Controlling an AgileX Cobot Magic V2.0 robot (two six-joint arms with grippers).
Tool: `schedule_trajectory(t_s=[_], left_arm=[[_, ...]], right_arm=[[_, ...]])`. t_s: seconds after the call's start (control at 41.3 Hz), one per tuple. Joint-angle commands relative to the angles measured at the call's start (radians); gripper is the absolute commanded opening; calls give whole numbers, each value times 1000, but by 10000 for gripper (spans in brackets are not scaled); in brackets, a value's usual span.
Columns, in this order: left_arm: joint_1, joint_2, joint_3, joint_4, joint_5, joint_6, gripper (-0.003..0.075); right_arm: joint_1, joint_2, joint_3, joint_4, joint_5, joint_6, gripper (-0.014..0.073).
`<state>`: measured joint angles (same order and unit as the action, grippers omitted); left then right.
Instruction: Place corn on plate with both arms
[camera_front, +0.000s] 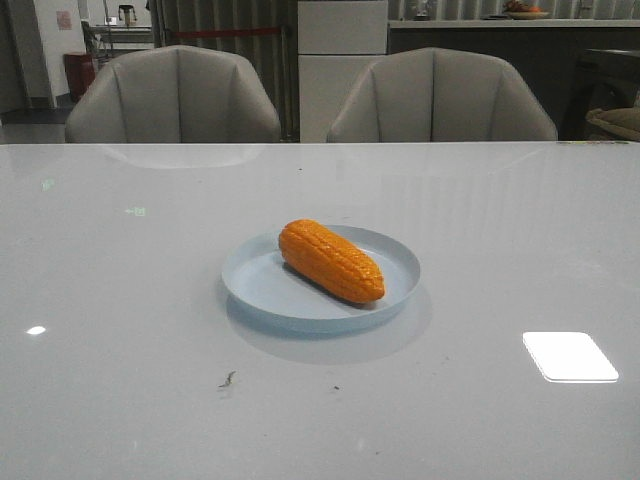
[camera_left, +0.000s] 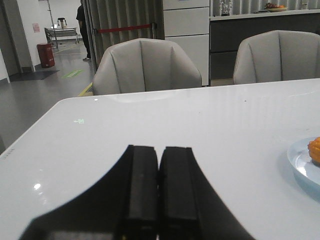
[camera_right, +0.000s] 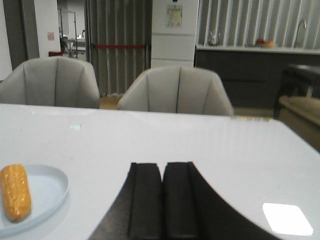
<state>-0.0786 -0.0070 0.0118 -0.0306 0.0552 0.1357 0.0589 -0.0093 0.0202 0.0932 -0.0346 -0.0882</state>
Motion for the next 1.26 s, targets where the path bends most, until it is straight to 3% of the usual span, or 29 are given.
schedule_trajectory(t_s=[0.0, 0.363, 1.234], left_arm=[[2, -18, 37, -8, -79, -4, 94], [2, -18, 37, -8, -79, -4, 94], [2, -18, 37, -8, -79, -4, 94]], right_arm=[[0, -27, -13, 31, -42, 5, 66], [0, -27, -13, 27, 76, 4, 66], [0, -27, -13, 27, 77, 4, 66]])
